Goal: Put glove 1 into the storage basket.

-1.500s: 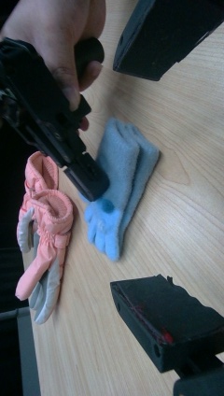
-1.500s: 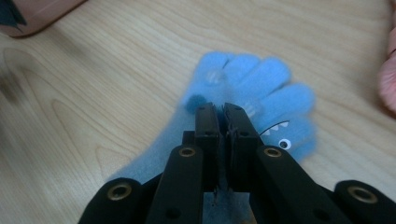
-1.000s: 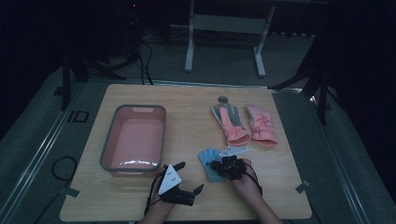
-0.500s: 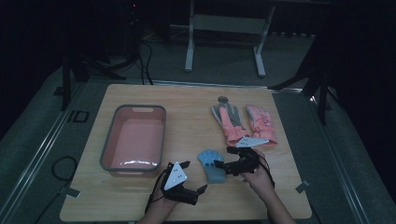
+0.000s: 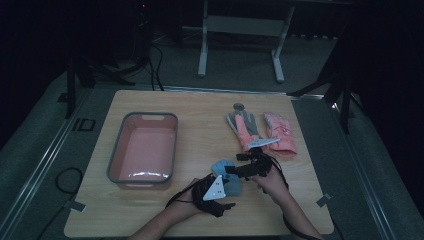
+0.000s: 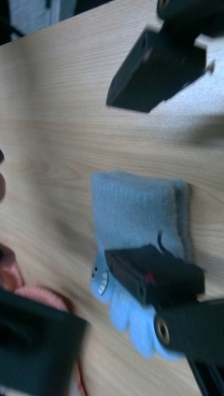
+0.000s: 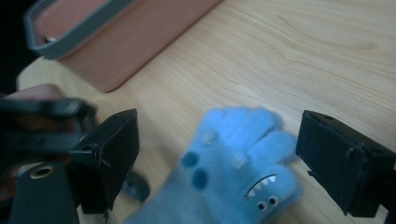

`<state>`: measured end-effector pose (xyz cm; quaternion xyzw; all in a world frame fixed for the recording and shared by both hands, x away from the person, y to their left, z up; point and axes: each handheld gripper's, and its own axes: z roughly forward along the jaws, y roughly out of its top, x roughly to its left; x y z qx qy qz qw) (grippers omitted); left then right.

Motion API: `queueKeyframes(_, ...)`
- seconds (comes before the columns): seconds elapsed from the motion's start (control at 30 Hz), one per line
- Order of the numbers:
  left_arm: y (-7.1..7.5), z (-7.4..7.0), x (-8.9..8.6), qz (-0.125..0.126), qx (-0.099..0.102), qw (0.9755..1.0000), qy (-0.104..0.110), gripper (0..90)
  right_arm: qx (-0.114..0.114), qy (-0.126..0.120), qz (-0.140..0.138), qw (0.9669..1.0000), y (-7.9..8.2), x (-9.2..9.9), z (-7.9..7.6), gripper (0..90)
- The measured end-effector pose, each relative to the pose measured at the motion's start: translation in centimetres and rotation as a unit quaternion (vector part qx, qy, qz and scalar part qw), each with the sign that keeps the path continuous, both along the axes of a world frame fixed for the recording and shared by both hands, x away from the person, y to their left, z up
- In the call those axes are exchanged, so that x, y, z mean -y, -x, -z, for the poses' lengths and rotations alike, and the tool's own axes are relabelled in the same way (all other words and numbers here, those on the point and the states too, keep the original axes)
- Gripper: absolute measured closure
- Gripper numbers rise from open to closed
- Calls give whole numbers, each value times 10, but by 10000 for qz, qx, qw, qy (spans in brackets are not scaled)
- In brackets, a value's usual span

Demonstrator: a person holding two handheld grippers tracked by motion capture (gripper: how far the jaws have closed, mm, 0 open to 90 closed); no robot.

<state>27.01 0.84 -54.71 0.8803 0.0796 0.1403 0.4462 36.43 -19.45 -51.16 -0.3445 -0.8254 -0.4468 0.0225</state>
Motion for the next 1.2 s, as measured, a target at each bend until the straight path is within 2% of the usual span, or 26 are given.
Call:
queueKeyframes(0.1, -5, 4, 3, 82, 20, 9997, -239, 337, -121, 148, 117, 9997, -6, -4, 9, 139)
queueKeyframes(0.2, -8, 8, 6, 99, 49, 9993, -371, 358, 29, 468, 305, 9984, -7, -9, 17, 150)
queueKeyframes(0.27, -9, 10, 8, 53, 78, 9990, -442, 386, 151, 570, 380, 9975, -7, -11, 23, 189)
queueKeyframes(0.33, -9, 12, 8, 31, 93, 9987, -492, 397, 190, 622, 313, 9974, -6, -14, 27, 189)
queueKeyframes(0.4, -10, 12, 8, -19, 116, 9987, -496, 432, 288, 851, 345, 9954, -3, -18, 32, 211)
queueKeyframes(0.5, -10, 12, 9, -90, 143, 9981, -588, 486, 277, 1031, 350, 9937, -1, -21, 39, 224)
queueKeyframes(0.53, -10, 13, 10, -138, 158, 9978, -632, 498, 316, 1010, 370, 9937, 1, -21, 40, 232)
queueKeyframes(0.6, -10, 13, 10, -209, 190, 9975, -646, 546, 389, 1078, 353, 9928, 3, -21, 40, 313)
queueKeyframes(0.7, -11, 14, 10, -228, 151, 9977, -626, 577, 521, 1147, 342, 9914, 7, -23, 40, 320)
queueKeyframes(0.73, -12, 14, 10, -298, 86, 9977, -602, 577, 521, 1147, 342, 9914, 7, -23, 40, 353)
queueKeyframes(0.77, -12, 14, 10, -310, 57, 9977, -595, 607, 495, 1099, 296, 9923, 9, -22, 40, 474)
queueKeyframes(0.8, -13, 13, 10, -330, -8, 9977, -586, 621, 495, 1080, 267, 9926, 10, -22, 40, 535)
queueKeyframes(0.9, -15, 11, 9, -375, -139, 9976, -563, 666, 402, 974, 217, 9942, 11, -24, 41, 671)
queueKeyframes(0.97, -17, 10, 9, -420, -234, 9974, -534, 717, 238, 823, 186, 9962, 10, -24, 42, 746)
queueKeyframes(1.0, -18, 9, 8, -423, -284, 9974, -517, 717, 238, 823, 186, 9962, 10, -24, 42, 746)
queueKeyframes(1.1, -22, 5, 6, -424, -470, 9968, -482, 751, 46, 747, 288, 9968, 8, -23, 41, 775)
queueKeyframes(1.13, -22, 5, 6, -424, -470, 9968, -482, 758, 46, 747, 288, 9968, 8, -23, 41, 775)
queueKeyframes(1.17, -24, 2, 6, -415, -597, 9962, -475, 763, 8, 758, 308, 9967, 7, -23, 37, 784)
queueKeyframes(1.2, -24, 0, 6, -414, -571, 9963, -497, 765, -5, 720, 313, 9969, 7, -22, 35, 786)
